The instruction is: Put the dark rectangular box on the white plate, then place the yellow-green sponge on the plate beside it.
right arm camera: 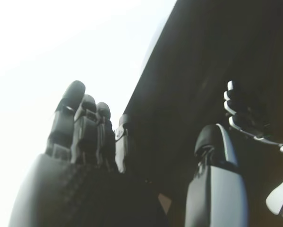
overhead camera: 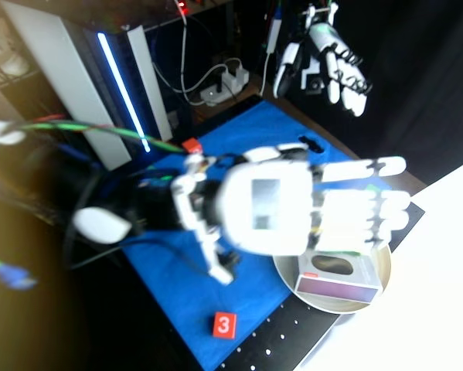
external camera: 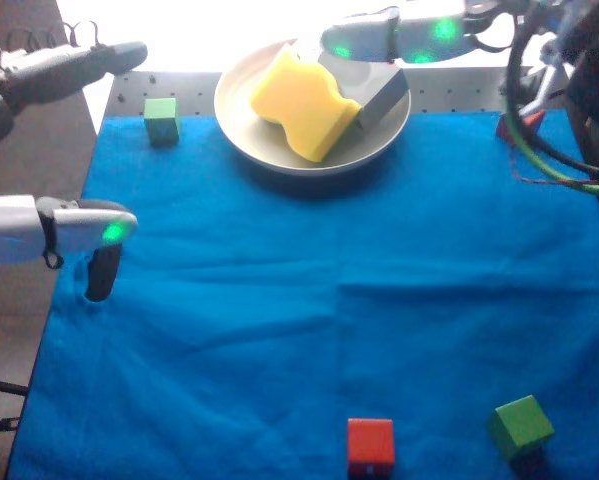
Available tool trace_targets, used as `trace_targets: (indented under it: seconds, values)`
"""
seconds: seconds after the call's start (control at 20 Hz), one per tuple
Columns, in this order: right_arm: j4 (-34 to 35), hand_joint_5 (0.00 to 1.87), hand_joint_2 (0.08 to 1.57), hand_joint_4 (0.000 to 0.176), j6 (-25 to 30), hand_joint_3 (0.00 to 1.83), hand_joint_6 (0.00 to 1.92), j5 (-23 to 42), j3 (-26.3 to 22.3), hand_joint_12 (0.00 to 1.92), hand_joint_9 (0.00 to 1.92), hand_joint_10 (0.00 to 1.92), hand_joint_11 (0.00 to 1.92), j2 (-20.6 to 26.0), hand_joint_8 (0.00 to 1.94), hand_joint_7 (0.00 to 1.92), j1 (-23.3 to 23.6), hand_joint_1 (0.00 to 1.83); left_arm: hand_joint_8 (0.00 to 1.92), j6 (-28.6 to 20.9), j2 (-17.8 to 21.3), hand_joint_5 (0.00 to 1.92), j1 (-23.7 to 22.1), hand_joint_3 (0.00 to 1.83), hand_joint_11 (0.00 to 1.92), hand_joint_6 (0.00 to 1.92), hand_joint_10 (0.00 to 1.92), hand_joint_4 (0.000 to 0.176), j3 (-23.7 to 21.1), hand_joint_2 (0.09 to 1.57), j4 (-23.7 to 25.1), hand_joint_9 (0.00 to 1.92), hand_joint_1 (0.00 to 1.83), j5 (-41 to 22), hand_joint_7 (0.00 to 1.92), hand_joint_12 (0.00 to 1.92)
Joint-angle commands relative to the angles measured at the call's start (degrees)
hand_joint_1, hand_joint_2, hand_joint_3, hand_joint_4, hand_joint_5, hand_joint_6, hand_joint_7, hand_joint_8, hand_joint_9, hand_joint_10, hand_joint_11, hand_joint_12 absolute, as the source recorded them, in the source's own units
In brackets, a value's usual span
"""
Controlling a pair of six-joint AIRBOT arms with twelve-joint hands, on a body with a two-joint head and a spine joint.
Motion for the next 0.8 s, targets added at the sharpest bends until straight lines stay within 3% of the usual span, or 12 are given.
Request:
trace_targets:
  seconds: [0.0, 0.05, 0.1, 0.2, 0.3, 0.35, 0.4, 0.5, 0.6, 0.65, 0.75]
  values:
    - [1.58, 0.16, 0.9, 0.152, 0.48, 0.0, 0.01, 8.67, -0.87, 0.03, 0.02, 0.03, 0.0, 0.52, 0.0, 0.15, -0.29, 0.62, 0.0, -0.35, 0.14, 0.22, -0.59, 0.0, 0.05, 0.0, 0.0, 0.058, 0.08, 0.9, -0.66, 0.19, 0.75, -7.48, 0.21, 0.61]
    - [2.06, 0.16, 0.89, 0.168, 0.48, 0.0, 0.0, 10.12, -2.07, 0.0, 0.0, 0.01, 0.0, 1.81, 0.0, 0.13, -1.27, 0.61, 0.0, -0.35, 0.1, 0.24, -0.59, 0.0, 0.04, 0.0, 0.0, 0.051, 0.08, 0.89, -0.84, 0.18, 0.73, -7.65, 0.2, 0.65]
    - [2.63, 0.15, 0.88, 0.166, 0.48, 0.0, 0.0, 11.86, -3.36, 0.01, 0.0, 0.0, 0.01, 3.26, 0.0, 0.11, -2.39, 0.62, 0.0, -0.35, 0.09, 0.24, -0.56, 0.0, 0.04, 0.0, 0.0, 0.041, 0.02, 0.88, -1.09, 0.18, 0.71, -8.0, 0.2, 0.67]
    - [3.2, 0.16, 0.88, 0.174, 0.48, 0.0, 0.0, 14.52, -5.77, 0.0, 0.0, 0.0, 0.0, 6.32, 0.0, 0.11, -4.44, 0.63, 0.0, -0.34, 0.31, 0.23, -0.28, 0.02, 0.0, 0.0, 0.0, 0.078, -0.11, 0.94, -1.74, 0.14, 0.78, -9.02, 0.19, 0.57]
    - [3.27, 0.15, 0.89, 0.176, 0.47, 0.0, 0.0, 16.55, -8.79, 0.02, 0.0, 0.0, 0.04, 9.87, 0.0, 0.11, -6.56, 0.64, 0.0, -0.33, 0.76, 0.2, 0.18, 0.01, 0.0, 0.0, 0.0, 0.089, -0.26, 0.97, -2.72, 0.13, 0.79, -10.55, 0.18, 0.55]
    - [3.68, 0.14, 0.91, 0.175, 0.46, 0.01, 0.0, 18.75, -10.62, 0.0, 0.01, 0.0, 0.0, 12.1, 0.0, 0.1, -8.39, 0.61, 0.0, -0.33, 1.09, 0.2, 0.43, 0.0, 0.0, 0.0, 0.0, 0.072, -0.45, 0.96, -3.14, 0.14, 0.78, -11.47, 0.17, 0.63]
    - [4.47, 0.14, 0.91, 0.175, 0.46, 0.01, 0.0, 20.03, -11.79, 0.0, 0.01, 0.0, 0.0, 13.44, 0.0, 0.1, -9.57, 0.61, 0.0, -0.33, 1.29, 0.2, 0.48, 0.0, 0.0, 0.0, 0.0, 0.072, -0.57, 0.96, -3.31, 0.14, 0.78, -11.95, 0.17, 0.63]
    - [7.44, 0.1, 0.9, 0.161, 0.42, 0.0, 0.0, 24.15, -14.49, 0.0, 0.01, 0.01, 0.0, 16.5, 0.0, 0.11, -13.67, 0.66, 0.0, -0.3, 1.7, 0.24, 0.62, 0.0, 0.0, 0.0, 0.01, 0.081, -0.8, 0.95, -3.59, 0.2, 0.75, -12.95, 0.23, 0.8]
    - [11.19, 0.11, 0.91, 0.165, -0.28, 0.01, 0.0, 29.22, -17.56, 0.0, 0.0, 0.0, 0.0, 19.8, 0.0, 0.08, -18.51, 0.71, 0.0, -0.29, 2.19, 0.24, 1.19, 0.0, 0.0, 0.0, 0.01, 0.076, -1.08, 0.95, -4.19, 0.21, 0.73, -14.51, 0.23, 0.82]
    - [13.74, 0.11, 0.94, 0.162, -2.03, 0.02, 0.01, 32.26, -19.93, 0.0, 0.0, 0.0, 0.0, 21.85, 0.0, 0.07, -21.52, 0.74, 0.0, -0.29, 2.74, 0.23, 1.92, 0.0, 0.0, 0.0, 0.01, 0.094, -1.54, 0.96, -4.66, 0.22, 0.71, -15.8, 0.23, 0.81]
    - [17.15, 0.11, 0.94, 0.141, -3.99, 0.01, 0.01, 37.96, -23.07, 0.0, 0.02, 0.01, 0.0, 24.34, 0.01, 0.1, -25.85, 0.74, 0.0, -0.29, 3.53, 0.2, 3.08, 0.01, 0.0, 0.0, 0.0, 0.097, -2.26, 0.98, -5.26, 0.22, 0.62, -17.85, 0.22, 0.85]
